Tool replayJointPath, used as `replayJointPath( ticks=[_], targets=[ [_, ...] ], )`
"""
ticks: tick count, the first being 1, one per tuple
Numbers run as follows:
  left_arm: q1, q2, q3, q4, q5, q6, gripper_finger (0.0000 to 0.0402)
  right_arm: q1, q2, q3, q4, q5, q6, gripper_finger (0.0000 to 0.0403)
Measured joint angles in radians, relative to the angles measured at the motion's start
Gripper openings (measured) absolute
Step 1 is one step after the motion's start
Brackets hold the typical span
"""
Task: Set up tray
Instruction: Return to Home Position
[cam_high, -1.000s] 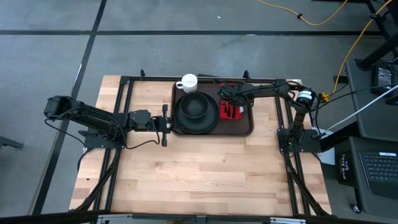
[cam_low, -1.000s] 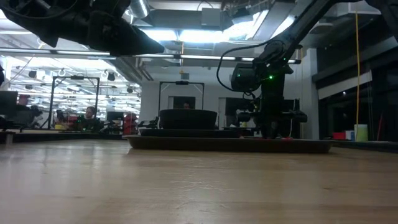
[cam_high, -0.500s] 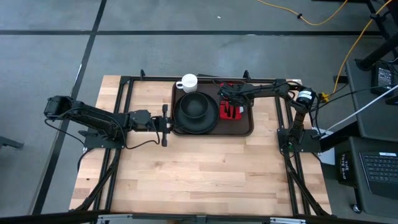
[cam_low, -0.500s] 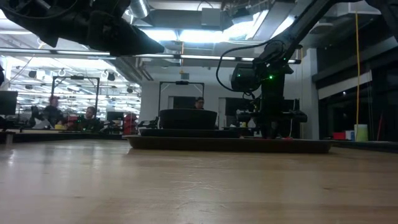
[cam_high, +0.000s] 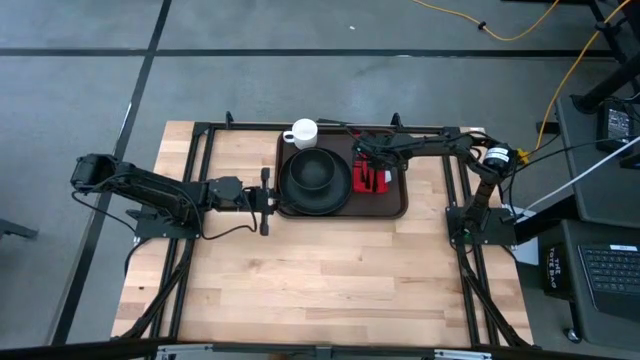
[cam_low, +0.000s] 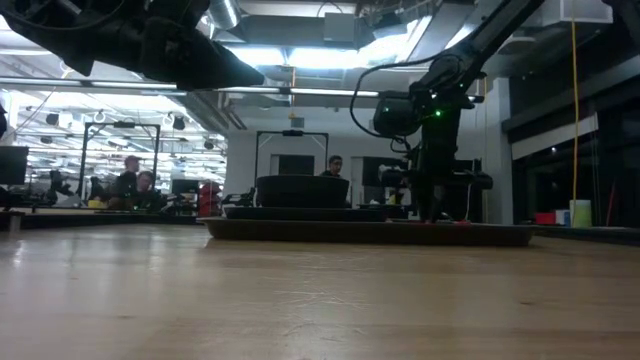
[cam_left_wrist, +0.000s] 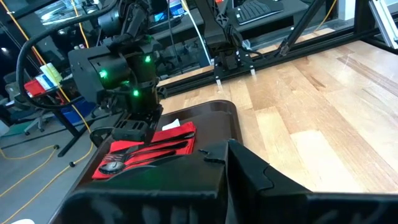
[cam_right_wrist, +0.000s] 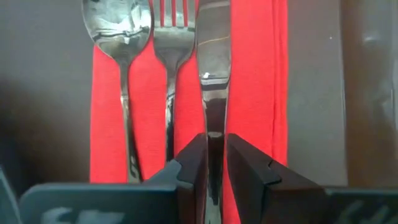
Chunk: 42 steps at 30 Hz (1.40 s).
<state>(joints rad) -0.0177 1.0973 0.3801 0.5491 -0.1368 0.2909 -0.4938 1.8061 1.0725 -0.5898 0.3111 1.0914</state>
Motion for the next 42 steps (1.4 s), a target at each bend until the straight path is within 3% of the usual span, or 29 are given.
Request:
replayJointPath(
  ticks=[12,21,27,30,37,42],
  targets=[
    [0.000,0.000,0.000,0.000,0.000,0.000,0.0004,-0.017,-0.060,0.000,-0.020,0.019,-0.095,0.0067],
    [0.000,0.000,0.000,0.000,0.000,0.000,0.0004,-0.016,-0.292,0.000,-0.107,0.046,-0.264,0.0065],
    [0.000,0.000,0.000,0.000,0.000,0.000,0.0004,0.000,-0.467,0.000,-0.155,0.131,-0.432,0.0009],
    [0.000,0.000,0.000,0.000,0.000,0.000,0.0002,0.009,-0.538,-0.033,-0.122,0.140,-0.522,0.0009],
    [0.000,0.000,0.000,0.000,0.000,-0.012,0.0005,0.036,-0.706,-0.282,0.200,0.116,-0.800,0.0005],
    [0.011,-0.003,0.000,0.000,0.022,-0.042,0.0003,0.049,-0.819,-0.511,0.548,-0.066,-0.958,0.0004]
  ],
)
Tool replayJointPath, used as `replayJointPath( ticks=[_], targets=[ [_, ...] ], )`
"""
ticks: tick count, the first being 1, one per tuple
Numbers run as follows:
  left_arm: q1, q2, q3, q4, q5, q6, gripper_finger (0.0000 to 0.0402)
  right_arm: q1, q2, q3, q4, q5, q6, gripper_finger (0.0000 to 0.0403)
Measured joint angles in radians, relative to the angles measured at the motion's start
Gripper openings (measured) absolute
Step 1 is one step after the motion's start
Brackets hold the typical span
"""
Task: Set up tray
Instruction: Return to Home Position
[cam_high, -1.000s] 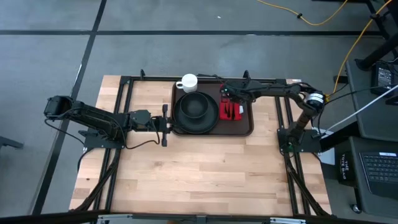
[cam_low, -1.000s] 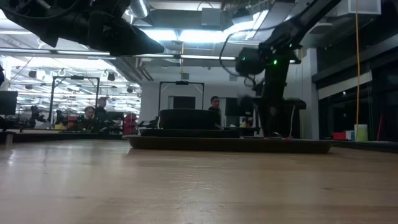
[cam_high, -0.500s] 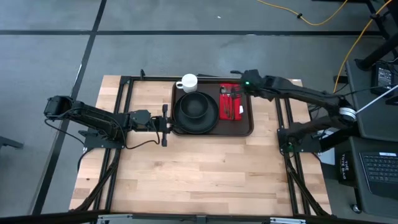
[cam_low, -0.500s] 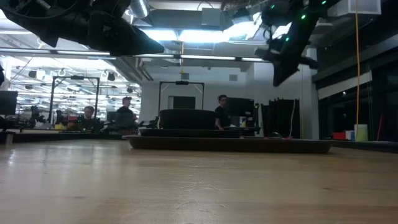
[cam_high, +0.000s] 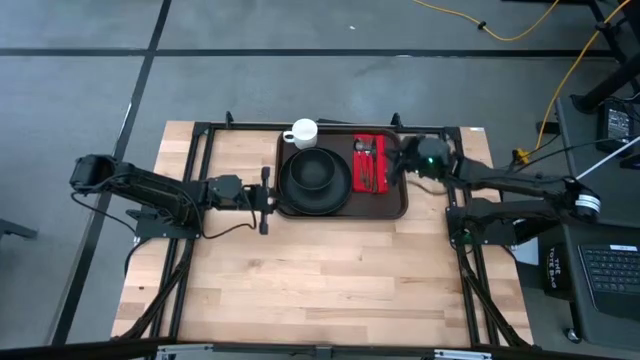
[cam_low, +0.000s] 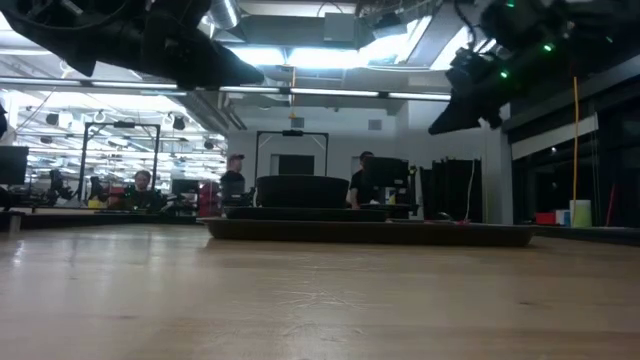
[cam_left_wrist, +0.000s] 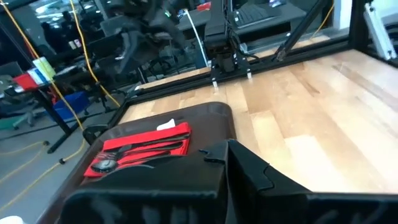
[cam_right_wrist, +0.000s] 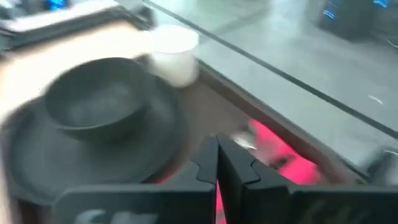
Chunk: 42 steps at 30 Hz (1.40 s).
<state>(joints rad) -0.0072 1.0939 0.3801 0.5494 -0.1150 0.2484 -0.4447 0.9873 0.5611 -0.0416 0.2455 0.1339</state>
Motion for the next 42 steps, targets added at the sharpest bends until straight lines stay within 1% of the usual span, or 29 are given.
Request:
replayJointPath(
  ticks=[2,3,5,6,9,13,17,23,31,33,37,38,42],
  targets=[
    [0.025,-0.007,0.000,0.002,0.054,-0.014,0.0001,0.008,-0.028,-0.075,0.112,-0.062,-0.026,0.0004],
    [0.042,-0.009,-0.002,0.004,0.100,-0.023,0.0001,0.013,-0.038,-0.106,0.157,-0.080,-0.037,0.0005],
    [0.081,-0.013,-0.027,0.035,0.190,-0.044,0.0003,0.022,-0.052,-0.154,0.220,-0.090,-0.045,0.0005],
    [0.098,-0.012,-0.042,0.062,0.207,-0.069,0.0003,0.026,-0.057,-0.173,0.236,-0.090,-0.046,0.0005],
    [0.142,-0.016,-0.101,0.174,0.208,-0.131,0.0002,0.037,-0.060,-0.206,0.247,-0.090,-0.043,0.0005],
    [0.156,-0.041,-0.182,0.315,0.197,-0.170,0.0001,0.045,-0.060,-0.235,0.272,-0.086,-0.035,0.0005],
    [0.144,-0.090,-0.242,0.350,0.158,-0.211,0.0003,0.045,-0.060,-0.241,0.274,-0.082,-0.033,0.0005],
    [0.118,-0.167,-0.288,0.337,0.132,-0.227,0.0001,0.064,-0.060,-0.241,0.265,-0.087,-0.006,0.0006],
    [0.113,-0.334,-0.373,0.296,0.125,-0.227,0.0001,0.116,-0.060,-0.241,0.254,-0.081,0.016,0.0006],
    [0.114,-0.379,-0.372,0.230,0.121,-0.228,0.0001,0.126,-0.060,-0.241,0.257,-0.072,0.013,0.0006],
    [0.124,-0.473,-0.372,0.096,0.049,-0.225,0.0003,0.141,-0.059,-0.241,0.259,-0.071,-0.011,0.0006],
    [0.130,-0.501,-0.372,0.068,0.047,-0.226,0.0003,0.143,-0.059,-0.241,0.261,-0.071,-0.020,0.0006],
    [0.149,-0.621,-0.372,-0.029,0.112,-0.227,0.0001,0.145,-0.060,-0.241,0.263,-0.071,-0.044,0.0006]
  ],
)
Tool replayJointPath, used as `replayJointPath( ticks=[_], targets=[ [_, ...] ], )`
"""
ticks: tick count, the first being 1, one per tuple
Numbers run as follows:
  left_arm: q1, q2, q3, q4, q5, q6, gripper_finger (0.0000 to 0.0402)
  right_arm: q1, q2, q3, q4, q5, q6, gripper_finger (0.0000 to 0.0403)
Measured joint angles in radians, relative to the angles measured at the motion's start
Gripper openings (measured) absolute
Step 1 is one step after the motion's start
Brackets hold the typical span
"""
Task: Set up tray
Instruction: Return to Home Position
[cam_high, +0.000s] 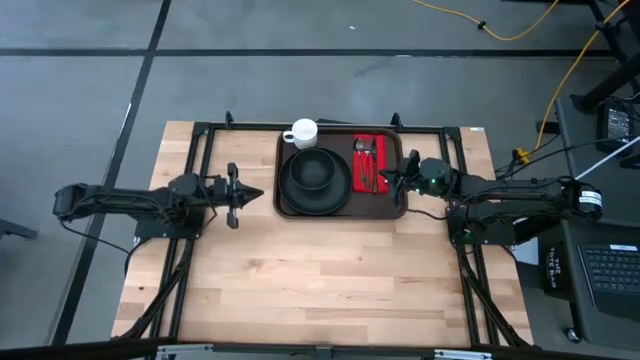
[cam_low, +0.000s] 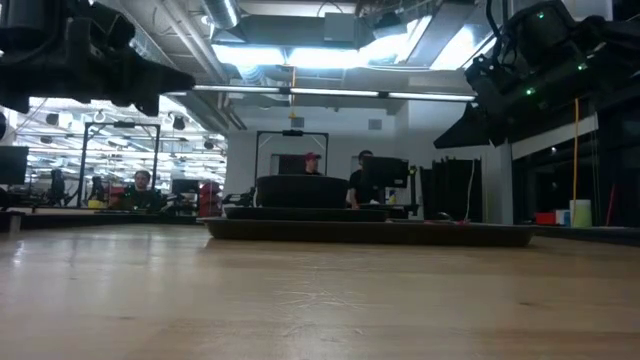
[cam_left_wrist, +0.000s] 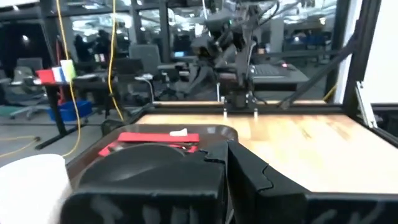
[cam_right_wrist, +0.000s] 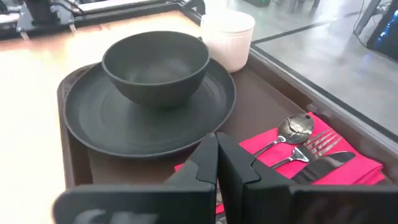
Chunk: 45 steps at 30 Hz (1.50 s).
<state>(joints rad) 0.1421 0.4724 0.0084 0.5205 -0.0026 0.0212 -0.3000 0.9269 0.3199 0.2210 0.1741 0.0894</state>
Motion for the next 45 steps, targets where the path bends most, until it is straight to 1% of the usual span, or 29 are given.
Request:
replayJointPath(
  ticks=[2,5,9,15,21,26,31,33,37,40,45],
  targets=[
    [0.009,-0.065,0.000,-0.049,0.000,0.005,0.0002,0.000,0.000,0.000,0.000,0.000,-0.024,0.0006],
    [0.025,-0.161,0.000,-0.143,-0.030,0.004,0.0003,0.000,0.000,0.000,0.000,0.000,-0.047,0.0006],
    [0.038,-0.255,0.000,-0.255,-0.041,-0.024,0.0001,0.000,0.000,0.000,-0.002,0.000,-0.062,0.0006],
    [0.039,-0.335,0.000,-0.333,-0.032,-0.011,0.0003,0.000,0.000,0.000,-0.009,0.000,-0.072,0.0006],
    [0.039,-0.409,0.000,-0.480,-0.042,-0.034,0.0001,0.000,0.000,0.000,-0.043,0.000,-0.071,0.0006],
    [0.039,-0.466,0.000,-0.485,-0.119,-0.002,0.0003,0.000,0.000,0.000,-0.041,-0.001,-0.115,0.0006],
    [0.039,-0.472,0.000,-0.485,-0.164,0.008,0.0003,0.000,0.000,0.000,-0.040,-0.002,-0.141,0.0006],
    [0.039,-0.472,0.000,-0.484,-0.164,0.003,0.0003,-0.001,0.000,0.000,-0.039,-0.023,-0.142,0.0006],
    [0.039,-0.472,0.000,-0.483,-0.176,0.000,0.0003,-0.001,0.000,0.000,-0.037,-0.098,-0.149,0.0006],
    [0.039,-0.472,0.000,-0.474,-0.224,-0.009,0.0003,-0.001,0.000,0.000,-0.028,-0.127,-0.149,0.0006],
    [0.039,-0.473,0.000,-0.464,-0.321,-0.008,0.0003,-0.001,0.000,0.000,0.077,-0.172,-0.200,0.0006]
  ],
)
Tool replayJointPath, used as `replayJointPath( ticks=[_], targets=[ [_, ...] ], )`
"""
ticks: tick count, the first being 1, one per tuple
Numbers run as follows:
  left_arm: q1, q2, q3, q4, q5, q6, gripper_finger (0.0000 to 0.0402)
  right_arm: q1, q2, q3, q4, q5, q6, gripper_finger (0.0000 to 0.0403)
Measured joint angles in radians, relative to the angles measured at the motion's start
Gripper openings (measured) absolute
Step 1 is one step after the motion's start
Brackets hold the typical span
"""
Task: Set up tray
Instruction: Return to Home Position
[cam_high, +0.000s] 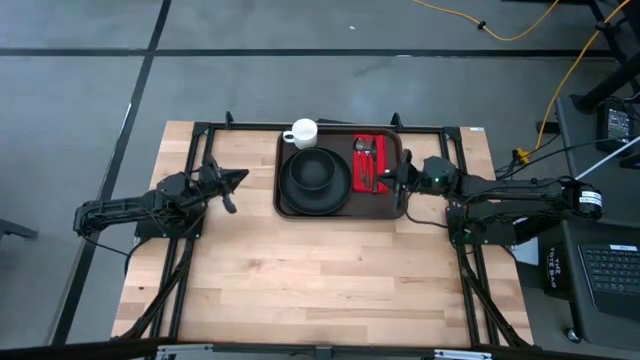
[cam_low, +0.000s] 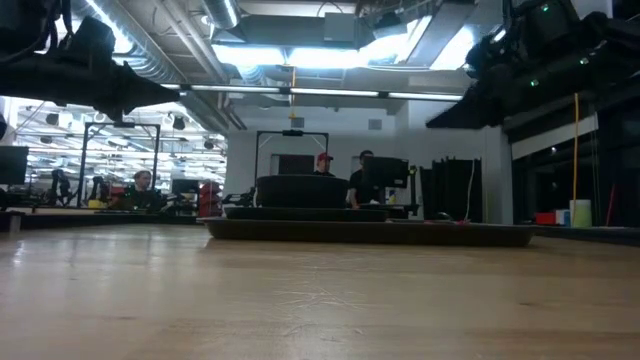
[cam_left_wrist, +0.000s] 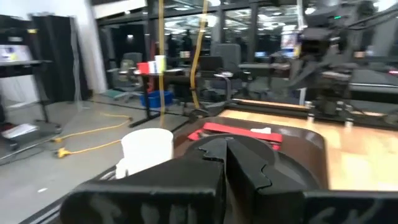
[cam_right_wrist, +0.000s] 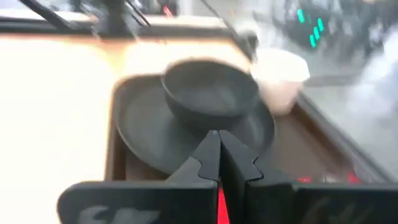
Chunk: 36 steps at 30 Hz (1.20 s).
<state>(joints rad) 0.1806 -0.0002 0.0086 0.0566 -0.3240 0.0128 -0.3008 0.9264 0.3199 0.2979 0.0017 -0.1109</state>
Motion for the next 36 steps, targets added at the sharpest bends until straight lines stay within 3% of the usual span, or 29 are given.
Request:
replayJointPath(
  ticks=[6,12,21,25,29,36],
  targets=[
    [0.000,0.000,0.000,0.004,-0.040,0.000,0.0004,0.000,-0.001,0.000,0.129,-0.163,-0.049,0.0006],
    [0.000,0.000,0.000,0.004,-0.040,0.000,0.0004,0.000,0.000,0.000,0.132,-0.335,-0.024,0.0006],
    [0.000,0.000,0.000,0.004,-0.041,0.000,0.0004,0.000,0.000,0.000,0.126,-0.344,0.335,0.0006],
    [0.000,0.000,0.000,0.004,-0.041,0.000,0.0004,0.000,0.000,0.000,0.133,-0.350,0.340,0.0006],
    [0.000,0.000,0.000,0.004,-0.041,0.000,0.0002,0.018,0.000,0.000,0.135,-0.446,0.290,0.0006],
    [0.000,0.000,0.000,0.006,-0.042,0.000,0.0003,0.211,-0.142,0.000,0.076,-0.387,0.218,0.0006]
  ],
)
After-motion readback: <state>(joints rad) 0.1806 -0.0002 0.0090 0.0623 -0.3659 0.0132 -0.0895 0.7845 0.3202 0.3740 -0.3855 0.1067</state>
